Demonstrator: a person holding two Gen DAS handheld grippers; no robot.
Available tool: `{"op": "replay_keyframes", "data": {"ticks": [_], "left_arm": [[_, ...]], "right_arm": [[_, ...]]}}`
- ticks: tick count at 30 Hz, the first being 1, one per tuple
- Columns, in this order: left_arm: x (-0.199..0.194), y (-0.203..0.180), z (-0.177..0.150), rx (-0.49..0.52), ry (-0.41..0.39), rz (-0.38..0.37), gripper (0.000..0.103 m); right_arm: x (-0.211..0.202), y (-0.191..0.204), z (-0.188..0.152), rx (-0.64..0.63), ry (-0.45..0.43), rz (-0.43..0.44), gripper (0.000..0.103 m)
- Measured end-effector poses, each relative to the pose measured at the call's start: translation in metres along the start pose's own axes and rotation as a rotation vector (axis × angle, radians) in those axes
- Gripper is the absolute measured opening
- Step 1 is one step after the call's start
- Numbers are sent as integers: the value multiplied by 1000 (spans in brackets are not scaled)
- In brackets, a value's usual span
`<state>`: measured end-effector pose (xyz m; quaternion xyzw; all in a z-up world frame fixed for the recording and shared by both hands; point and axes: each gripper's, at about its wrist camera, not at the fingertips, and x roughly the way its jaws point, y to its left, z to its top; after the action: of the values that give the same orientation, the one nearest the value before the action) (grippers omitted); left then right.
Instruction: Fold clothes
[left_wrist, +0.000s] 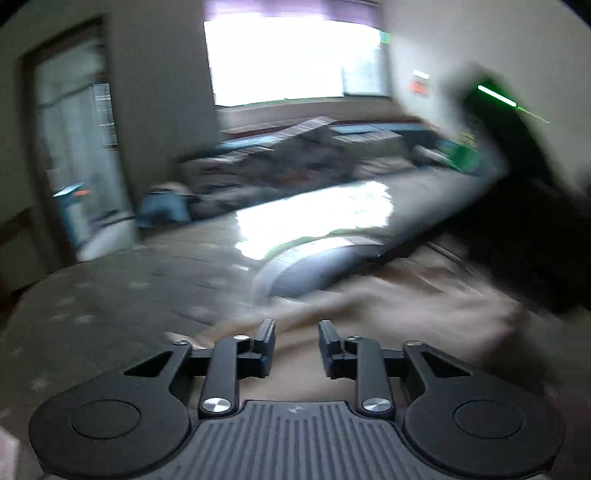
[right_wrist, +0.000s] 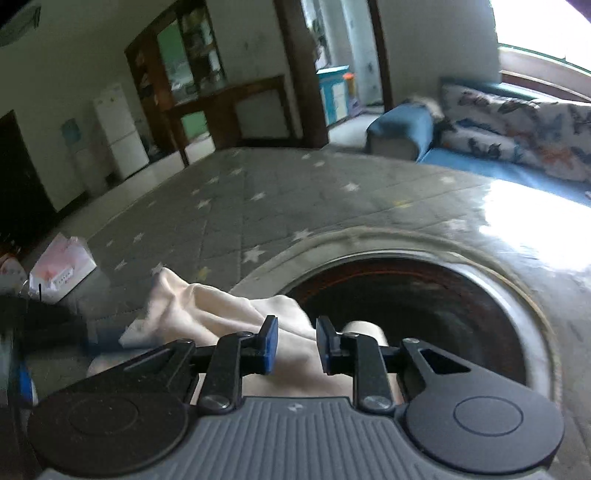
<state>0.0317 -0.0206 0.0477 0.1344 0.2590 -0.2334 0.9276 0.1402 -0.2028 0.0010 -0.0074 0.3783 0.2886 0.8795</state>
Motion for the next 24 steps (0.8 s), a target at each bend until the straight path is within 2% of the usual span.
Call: {"op": "replay_keyframes", "data": {"ticks": [4, 6, 11, 14, 17, 19, 21, 24], "left_arm": [[6, -22, -18, 58, 59, -83, 27], [5, -25, -23, 89, 52, -78, 27], [0, -22, -25, 69, 53, -101, 27], [-7, -20, -25, 62, 41, -103, 29], [-19, -2, -18, -2, 0, -89, 29], [-22, 16, -13, -62, -16, -49, 29], [-13, 37, -9, -151, -1, -11, 27], [9, 65, -9, -255, 67, 42, 27]], "right_arm": [[27, 5, 5, -22, 74, 8, 23], [41, 9, 5, -56, 94, -32, 24], [55, 14, 11, -94, 37, -171, 27], [52, 7, 12, -56, 19, -173, 27], [28, 5, 7, -20, -19, -129, 28], [10, 5, -1, -6, -47, -121, 29], [-5, 5, -12, 10, -61, -120, 29], [-17, 1, -31, 38, -46, -128, 29]]}}
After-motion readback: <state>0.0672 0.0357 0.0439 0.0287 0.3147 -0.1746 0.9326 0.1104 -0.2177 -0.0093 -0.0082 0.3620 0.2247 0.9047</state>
